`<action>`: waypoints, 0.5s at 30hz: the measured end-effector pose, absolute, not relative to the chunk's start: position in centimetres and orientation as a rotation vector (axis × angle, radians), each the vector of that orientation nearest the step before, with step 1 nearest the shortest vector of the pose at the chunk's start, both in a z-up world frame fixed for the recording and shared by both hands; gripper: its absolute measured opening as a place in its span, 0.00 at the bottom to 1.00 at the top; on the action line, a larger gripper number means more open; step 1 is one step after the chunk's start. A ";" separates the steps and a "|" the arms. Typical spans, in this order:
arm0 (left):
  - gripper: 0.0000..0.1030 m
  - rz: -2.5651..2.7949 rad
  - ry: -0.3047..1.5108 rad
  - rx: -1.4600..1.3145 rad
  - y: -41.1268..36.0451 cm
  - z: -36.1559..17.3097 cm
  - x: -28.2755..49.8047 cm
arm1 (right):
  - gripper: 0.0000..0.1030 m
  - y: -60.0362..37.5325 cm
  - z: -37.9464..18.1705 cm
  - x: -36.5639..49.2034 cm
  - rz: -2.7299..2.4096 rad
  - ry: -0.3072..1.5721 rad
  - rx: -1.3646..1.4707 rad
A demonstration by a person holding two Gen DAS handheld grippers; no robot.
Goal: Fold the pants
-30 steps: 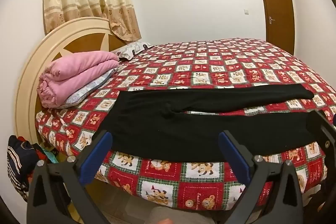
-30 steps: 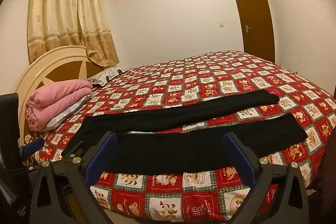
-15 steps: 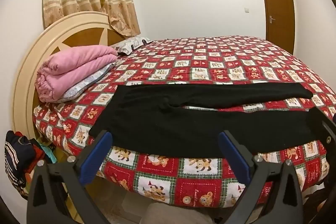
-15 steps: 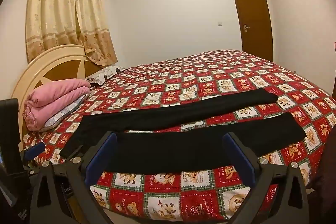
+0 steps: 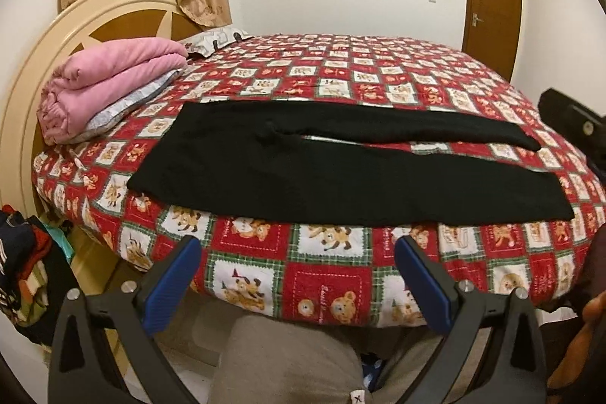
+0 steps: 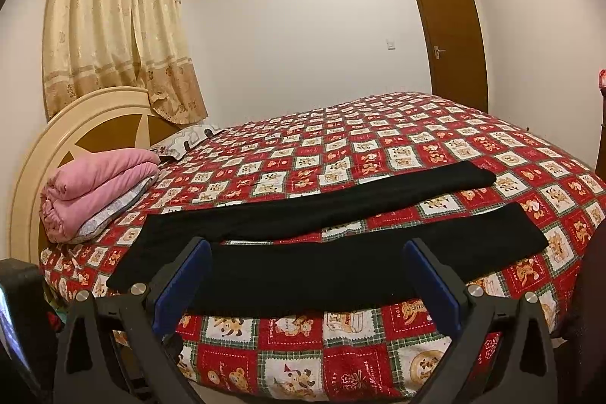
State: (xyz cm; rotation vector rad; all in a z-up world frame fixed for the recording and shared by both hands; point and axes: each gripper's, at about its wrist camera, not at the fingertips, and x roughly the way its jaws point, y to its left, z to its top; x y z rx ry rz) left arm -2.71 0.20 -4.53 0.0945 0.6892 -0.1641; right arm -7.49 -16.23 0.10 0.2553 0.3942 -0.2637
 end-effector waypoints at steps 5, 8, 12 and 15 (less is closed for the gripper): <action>1.00 -0.161 0.688 0.088 0.6 -4.2 -2.5 | 0.99 -16.2 0.3 -7.6 -0.264 0.389 0.254; 1.00 -0.173 0.674 0.089 0.5 -4.1 -2.7 | 0.99 -16.1 0.4 -7.7 -0.266 0.382 0.251; 1.00 -0.182 0.651 0.114 0.1 -3.6 -3.0 | 0.99 -16.1 0.6 -7.8 -0.269 0.374 0.247; 1.00 -0.179 0.636 0.114 0.3 -3.3 -3.0 | 0.99 -16.0 0.6 -7.9 -0.271 0.368 0.244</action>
